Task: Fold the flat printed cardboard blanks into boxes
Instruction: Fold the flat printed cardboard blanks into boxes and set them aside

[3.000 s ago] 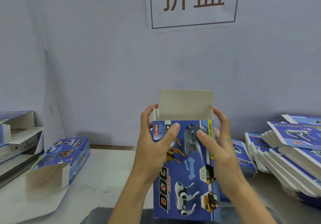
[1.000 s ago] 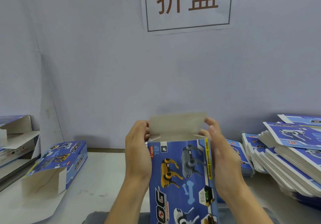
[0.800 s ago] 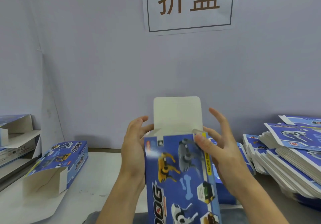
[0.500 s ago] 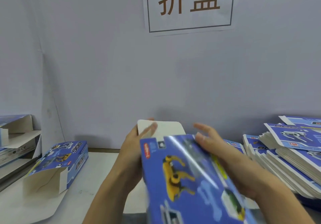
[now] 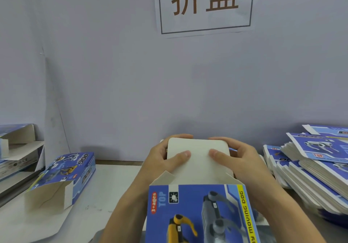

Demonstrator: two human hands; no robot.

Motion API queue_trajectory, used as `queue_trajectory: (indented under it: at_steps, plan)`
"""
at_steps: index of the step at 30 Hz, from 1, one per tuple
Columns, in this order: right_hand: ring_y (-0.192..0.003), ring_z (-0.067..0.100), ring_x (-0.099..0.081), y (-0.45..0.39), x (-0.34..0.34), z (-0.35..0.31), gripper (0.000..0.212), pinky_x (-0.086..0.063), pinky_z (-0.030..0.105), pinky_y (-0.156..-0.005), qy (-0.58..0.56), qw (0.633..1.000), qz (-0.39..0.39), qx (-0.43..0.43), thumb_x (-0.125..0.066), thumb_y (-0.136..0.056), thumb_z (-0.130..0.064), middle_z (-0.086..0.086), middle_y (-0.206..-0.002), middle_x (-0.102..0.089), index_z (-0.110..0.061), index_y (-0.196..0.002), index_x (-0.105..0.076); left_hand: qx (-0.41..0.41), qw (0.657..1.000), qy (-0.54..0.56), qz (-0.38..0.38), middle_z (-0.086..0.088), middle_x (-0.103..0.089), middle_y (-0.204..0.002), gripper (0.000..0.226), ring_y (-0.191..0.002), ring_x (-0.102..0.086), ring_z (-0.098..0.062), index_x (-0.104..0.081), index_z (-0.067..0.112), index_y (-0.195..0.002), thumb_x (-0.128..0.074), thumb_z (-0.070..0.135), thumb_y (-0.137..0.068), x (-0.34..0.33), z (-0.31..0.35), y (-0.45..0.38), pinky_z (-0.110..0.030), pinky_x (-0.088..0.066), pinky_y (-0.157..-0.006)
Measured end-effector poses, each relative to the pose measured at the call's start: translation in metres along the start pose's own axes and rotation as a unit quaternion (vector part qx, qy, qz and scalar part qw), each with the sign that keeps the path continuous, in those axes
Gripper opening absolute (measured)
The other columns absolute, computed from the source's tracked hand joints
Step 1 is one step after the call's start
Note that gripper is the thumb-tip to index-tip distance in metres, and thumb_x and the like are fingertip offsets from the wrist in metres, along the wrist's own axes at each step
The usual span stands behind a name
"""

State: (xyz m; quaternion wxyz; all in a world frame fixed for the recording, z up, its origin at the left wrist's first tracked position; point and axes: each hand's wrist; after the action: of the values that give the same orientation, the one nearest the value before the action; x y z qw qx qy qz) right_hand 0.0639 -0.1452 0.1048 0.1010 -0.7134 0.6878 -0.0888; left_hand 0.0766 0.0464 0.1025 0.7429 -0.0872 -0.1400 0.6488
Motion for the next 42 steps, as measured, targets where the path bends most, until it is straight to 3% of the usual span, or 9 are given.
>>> queue_trajectory:
  at_steps: [14,18,22,25,28,31,34,38,42]
  plan:
    - [-0.055,0.015,-0.068,0.001,-0.003,-0.002,0.027,-0.050,0.020,-0.049,-0.039,0.999,0.005,-0.007,-0.067,-0.084,0.012,0.011,-0.070,-0.074,-0.007,-0.066,-0.076,0.000,1.000,0.016,-0.019,-0.001,-0.076,-0.078,0.032,-0.062,-0.070,-0.014,-0.078,0.030,-0.072,-0.069,0.004,-0.088,0.003,-0.004,0.000,-0.023,-0.053,-0.051]
    - [-0.072,0.021,-0.065,0.002,-0.004,-0.004,0.026,-0.049,0.034,-0.066,-0.003,1.000,-0.022,0.006,-0.060,-0.095,-0.005,0.014,-0.093,-0.075,-0.026,-0.097,-0.076,-0.009,0.998,0.051,0.032,0.000,-0.074,-0.078,0.017,-0.061,-0.069,-0.010,-0.075,0.021,-0.090,-0.073,0.008,-0.080,0.005,0.000,0.000,-0.020,-0.052,-0.050]
    - [-0.121,0.019,-0.059,0.003,0.005,0.006,0.034,-0.048,0.020,-0.088,0.038,0.984,-0.174,-0.010,-0.037,-0.107,-0.009,0.017,-0.150,-0.047,-0.002,-0.138,-0.049,0.002,0.987,0.061,0.148,0.000,-0.064,-0.073,0.015,-0.042,-0.061,0.002,-0.059,0.014,-0.093,-0.063,-0.001,-0.093,0.013,0.002,0.000,-0.012,-0.044,-0.038]
    - [-0.103,-0.002,-0.068,0.004,-0.003,-0.003,0.051,-0.055,0.016,-0.078,0.079,0.965,-0.241,-0.068,-0.069,-0.088,-0.042,-0.008,-0.124,-0.070,-0.042,-0.134,-0.049,0.019,0.982,0.135,0.131,-0.007,-0.059,-0.074,0.006,-0.033,-0.056,-0.001,-0.055,0.003,-0.099,-0.060,0.006,-0.097,0.020,-0.001,0.010,-0.013,-0.040,-0.033]
    - [-0.098,0.020,-0.074,0.008,0.002,0.000,0.076,-0.061,0.031,-0.075,-0.010,0.981,-0.188,-0.049,-0.085,-0.058,-0.054,-0.005,-0.108,-0.076,-0.047,-0.127,-0.054,0.041,0.961,0.211,0.173,-0.020,-0.065,-0.093,0.032,-0.060,-0.071,-0.011,-0.054,0.000,-0.116,-0.055,0.028,-0.100,0.008,0.006,0.005,-0.020,-0.053,-0.052]
    - [-0.100,0.023,-0.074,-0.007,0.009,0.002,0.092,-0.059,0.041,-0.084,-0.095,0.995,-0.011,0.024,-0.092,-0.056,-0.047,0.004,-0.110,-0.075,-0.030,-0.137,-0.051,0.067,0.957,0.262,0.103,-0.027,-0.062,-0.127,0.050,-0.108,-0.065,-0.046,-0.056,0.010,-0.126,-0.058,0.045,-0.090,0.002,0.006,0.005,-0.056,-0.051,-0.096]
    - [-0.101,0.026,-0.072,-0.013,0.021,0.004,0.104,-0.056,0.045,-0.085,-0.178,0.972,0.131,0.084,-0.088,-0.059,-0.057,0.010,-0.121,-0.069,-0.019,-0.145,-0.044,0.075,0.992,0.092,-0.044,-0.021,-0.073,-0.104,0.019,-0.073,-0.074,-0.021,-0.057,0.012,-0.106,-0.052,0.030,-0.100,0.000,0.003,0.007,-0.034,-0.059,-0.076]
    - [-0.091,0.012,-0.074,-0.010,0.025,0.003,0.075,-0.060,0.031,-0.070,-0.236,0.943,0.186,0.140,-0.077,-0.079,-0.047,-0.003,-0.116,-0.071,-0.026,-0.143,-0.045,0.060,0.987,-0.015,-0.150,-0.001,-0.070,-0.122,0.062,-0.108,-0.071,-0.024,-0.049,0.051,-0.126,-0.080,0.043,-0.073,0.005,-0.006,0.014,-0.045,-0.057,-0.095]
    - [-0.094,0.024,-0.066,-0.009,0.035,0.012,0.044,-0.051,0.034,-0.077,-0.413,0.892,0.159,0.095,-0.050,-0.096,-0.044,0.005,-0.117,-0.066,-0.022,-0.134,-0.057,0.044,0.980,0.097,-0.170,-0.007,-0.069,-0.127,0.059,-0.111,-0.069,-0.029,-0.060,0.046,-0.125,-0.086,0.038,-0.072,0.029,-0.010,0.019,-0.039,-0.057,-0.091]
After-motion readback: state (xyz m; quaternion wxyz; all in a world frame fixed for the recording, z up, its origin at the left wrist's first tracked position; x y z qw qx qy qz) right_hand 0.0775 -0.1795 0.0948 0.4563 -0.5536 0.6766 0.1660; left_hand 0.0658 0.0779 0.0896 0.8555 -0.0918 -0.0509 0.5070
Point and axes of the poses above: each hand's wrist, its own y-axis away from the middle knuckle, its own x-axis out of the back of the hand, z = x × y
